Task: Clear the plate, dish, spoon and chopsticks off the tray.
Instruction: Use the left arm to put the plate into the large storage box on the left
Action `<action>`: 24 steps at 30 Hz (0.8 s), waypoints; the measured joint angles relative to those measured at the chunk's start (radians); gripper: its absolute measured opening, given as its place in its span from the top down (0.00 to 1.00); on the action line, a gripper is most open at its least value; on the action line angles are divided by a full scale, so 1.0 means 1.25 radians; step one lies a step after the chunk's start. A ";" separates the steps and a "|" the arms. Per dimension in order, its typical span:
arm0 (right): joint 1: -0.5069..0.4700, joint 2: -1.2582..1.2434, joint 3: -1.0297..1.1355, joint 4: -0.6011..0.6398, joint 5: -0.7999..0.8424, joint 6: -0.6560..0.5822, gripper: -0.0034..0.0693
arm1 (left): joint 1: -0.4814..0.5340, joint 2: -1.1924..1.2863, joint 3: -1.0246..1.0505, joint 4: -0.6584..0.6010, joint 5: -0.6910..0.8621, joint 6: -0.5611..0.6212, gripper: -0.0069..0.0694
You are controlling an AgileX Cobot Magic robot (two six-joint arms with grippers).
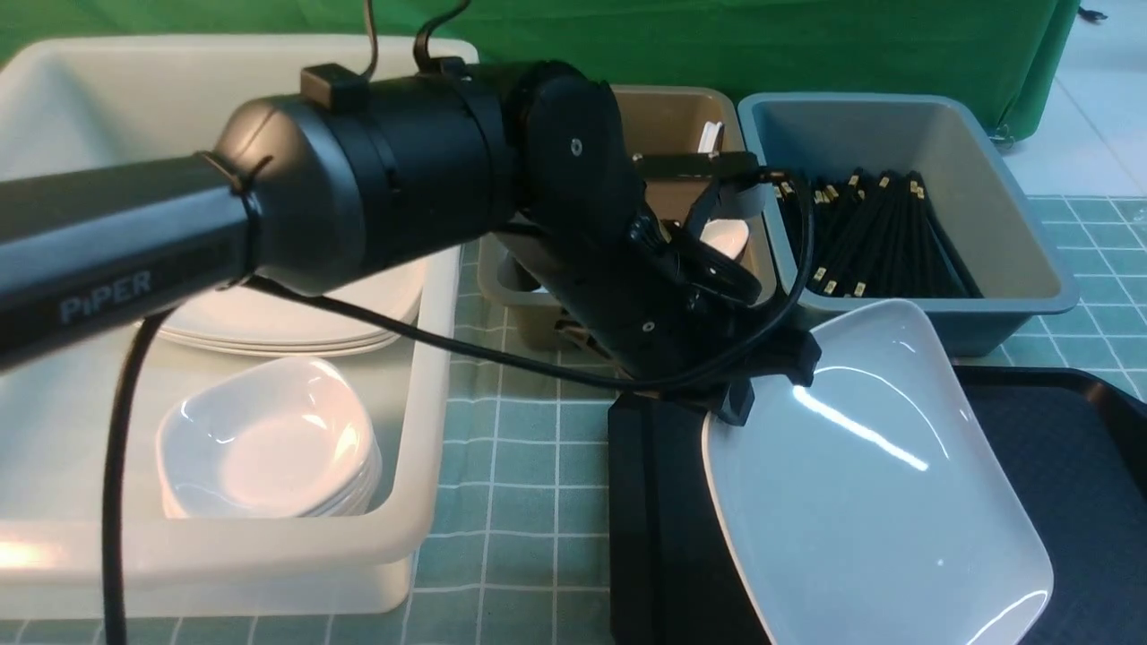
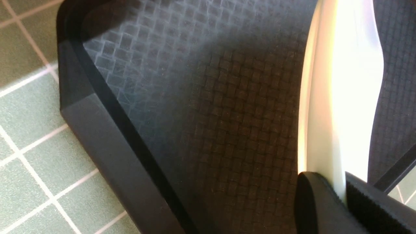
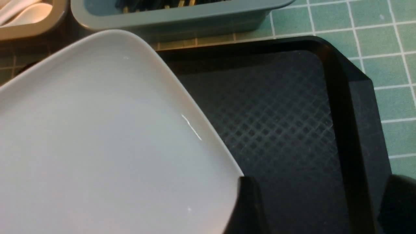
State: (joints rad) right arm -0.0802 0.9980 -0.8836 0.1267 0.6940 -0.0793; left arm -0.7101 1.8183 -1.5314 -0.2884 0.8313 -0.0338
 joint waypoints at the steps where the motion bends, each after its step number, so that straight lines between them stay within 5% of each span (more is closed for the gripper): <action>1: 0.000 0.000 0.000 0.000 -0.001 0.000 0.22 | 0.000 -0.003 -0.009 0.002 0.006 0.000 0.88; 24: 0.000 0.000 0.000 0.000 0.001 0.000 0.22 | 0.062 -0.014 -0.218 0.061 0.139 0.000 0.87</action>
State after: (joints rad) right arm -0.0802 0.9980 -0.8836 0.1267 0.6948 -0.0793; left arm -0.6326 1.8011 -1.8041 -0.2118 1.0049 -0.0338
